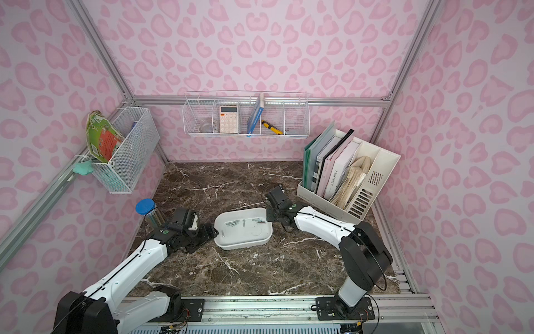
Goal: Take out the screws from the storage box
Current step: Place the screw at the center of the board, then pick up the screw from the storage box.
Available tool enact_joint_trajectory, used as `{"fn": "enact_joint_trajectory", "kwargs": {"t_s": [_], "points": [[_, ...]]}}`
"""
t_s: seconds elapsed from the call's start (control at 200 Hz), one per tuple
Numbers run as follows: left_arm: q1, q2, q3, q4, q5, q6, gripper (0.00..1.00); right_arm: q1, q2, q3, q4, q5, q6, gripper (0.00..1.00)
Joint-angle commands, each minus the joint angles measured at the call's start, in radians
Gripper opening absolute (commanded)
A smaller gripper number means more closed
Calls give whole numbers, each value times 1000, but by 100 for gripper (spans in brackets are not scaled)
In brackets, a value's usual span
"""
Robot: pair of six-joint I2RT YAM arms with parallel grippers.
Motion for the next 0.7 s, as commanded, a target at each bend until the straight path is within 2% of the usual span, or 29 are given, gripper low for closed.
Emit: {"fn": "enact_joint_trajectory", "kwargs": {"t_s": [0.0,0.2,0.345,0.695], "points": [[0,-5,1,-22,-20,7,85,48,38,64,-1,-65,-29,32],[0,-7,-1,-21,-19,1,85,141,248,254,-57,-84,-37,33],[0,-8,-7,-16,-13,3,85,166,378,362,-90,-79,-33,32],[0,-20,-30,-3,-7,-5,85,169,497,438,-93,-73,-18,32]]}}
